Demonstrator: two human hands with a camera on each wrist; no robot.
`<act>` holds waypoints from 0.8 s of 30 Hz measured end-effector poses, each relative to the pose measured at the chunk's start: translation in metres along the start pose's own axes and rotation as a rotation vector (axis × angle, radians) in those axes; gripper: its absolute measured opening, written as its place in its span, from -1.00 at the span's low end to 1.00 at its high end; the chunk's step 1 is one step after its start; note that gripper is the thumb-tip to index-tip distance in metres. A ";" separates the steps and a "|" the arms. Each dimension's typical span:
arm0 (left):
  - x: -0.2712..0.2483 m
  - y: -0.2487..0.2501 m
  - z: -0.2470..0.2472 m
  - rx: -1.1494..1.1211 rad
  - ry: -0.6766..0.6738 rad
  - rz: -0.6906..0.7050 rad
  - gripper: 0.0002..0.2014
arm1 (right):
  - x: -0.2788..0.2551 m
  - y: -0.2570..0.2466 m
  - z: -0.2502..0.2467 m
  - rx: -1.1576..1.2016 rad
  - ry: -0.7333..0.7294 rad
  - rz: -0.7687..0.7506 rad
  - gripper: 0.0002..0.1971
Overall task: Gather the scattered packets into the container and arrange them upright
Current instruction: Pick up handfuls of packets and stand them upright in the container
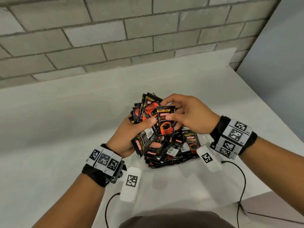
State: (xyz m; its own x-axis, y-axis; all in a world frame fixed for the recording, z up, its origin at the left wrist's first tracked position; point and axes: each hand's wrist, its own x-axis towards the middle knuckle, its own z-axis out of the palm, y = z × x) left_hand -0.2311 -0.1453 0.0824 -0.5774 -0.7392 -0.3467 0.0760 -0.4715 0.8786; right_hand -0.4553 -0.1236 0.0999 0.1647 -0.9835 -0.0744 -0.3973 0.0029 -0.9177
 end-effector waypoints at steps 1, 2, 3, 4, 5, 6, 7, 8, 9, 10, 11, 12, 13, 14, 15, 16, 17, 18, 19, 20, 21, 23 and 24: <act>0.001 0.000 0.000 0.010 0.003 0.000 -0.60 | -0.001 -0.001 -0.001 -0.026 0.014 0.010 -0.69; 0.002 0.000 0.001 0.019 0.009 0.000 -0.61 | -0.002 -0.002 -0.002 -0.050 0.029 0.018 -0.72; 0.003 0.000 0.001 0.025 0.018 0.001 -0.61 | -0.003 -0.004 -0.004 -0.064 0.046 0.021 -0.76; 0.004 0.000 0.001 0.026 0.033 0.004 -0.62 | -0.004 -0.005 -0.008 -0.067 0.071 0.022 -0.80; 0.004 0.000 0.000 0.025 0.051 0.010 -0.62 | -0.005 -0.005 -0.013 -0.082 0.107 0.022 -0.84; 0.004 0.001 -0.002 0.022 0.069 0.018 -0.63 | -0.004 -0.003 -0.020 -0.125 0.156 0.018 -0.88; 0.004 0.001 -0.004 0.016 0.085 0.028 -0.63 | -0.003 0.001 -0.028 -0.190 0.212 0.012 -0.90; 0.003 0.001 -0.007 0.010 0.101 0.037 -0.63 | -0.001 0.006 -0.036 -0.248 0.264 0.005 -0.90; 0.003 0.002 -0.010 0.006 0.117 0.044 -0.63 | 0.000 0.012 -0.043 -0.290 0.306 0.000 -0.88; 0.002 0.001 -0.014 0.004 0.131 0.048 -0.62 | 0.000 0.017 -0.050 -0.327 0.330 -0.001 -0.86; 0.001 0.001 -0.017 0.005 0.140 0.048 -0.62 | 0.000 0.022 -0.056 -0.369 0.333 0.001 -0.86; 0.000 0.001 -0.020 0.009 0.143 0.047 -0.61 | -0.001 0.027 -0.060 -0.420 0.318 0.008 -0.86; 0.000 0.002 -0.022 0.014 0.142 0.046 -0.61 | -0.002 0.032 -0.064 -0.481 0.293 0.020 -0.87; -0.001 0.002 -0.024 0.021 0.139 0.047 -0.61 | -0.003 0.036 -0.065 -0.538 0.265 0.035 -0.88; -0.002 0.002 -0.025 0.027 0.138 0.050 -0.62 | -0.003 0.039 -0.065 -0.578 0.240 0.052 -0.90; -0.002 0.001 -0.026 0.032 0.136 0.054 -0.62 | -0.003 0.042 -0.064 -0.604 0.220 0.067 -0.92; -0.002 0.001 -0.026 0.035 0.134 0.057 -0.62 | -0.002 0.046 -0.063 -0.628 0.202 0.071 -0.93; -0.002 0.000 -0.025 0.038 0.133 0.059 -0.62 | -0.001 0.049 -0.061 -0.655 0.185 0.064 -0.94; -0.002 -0.001 -0.025 0.041 0.131 0.060 -0.62 | 0.001 0.052 -0.059 -0.684 0.165 0.052 -0.94; -0.002 -0.002 -0.024 0.043 0.130 0.058 -0.62 | 0.003 0.054 -0.057 -0.716 0.145 0.039 -0.94; -0.002 -0.002 -0.024 0.046 0.128 0.055 -0.61 | 0.005 0.055 -0.055 -0.746 0.131 0.027 -0.95; -0.001 -0.003 -0.023 0.055 0.126 0.049 -0.60 | 0.011 0.054 -0.055 -0.792 0.108 0.020 -0.95; -0.001 -0.003 -0.023 0.059 0.126 0.048 -0.61 | 0.013 0.053 -0.055 -0.808 0.092 0.019 -0.95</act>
State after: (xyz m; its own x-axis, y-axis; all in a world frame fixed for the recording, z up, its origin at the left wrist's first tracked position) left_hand -0.2124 -0.1545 0.0723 -0.4674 -0.8163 -0.3394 0.0509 -0.4081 0.9115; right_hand -0.5237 -0.1460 0.0719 0.0907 -0.9956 -0.0227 -0.9342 -0.0772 -0.3484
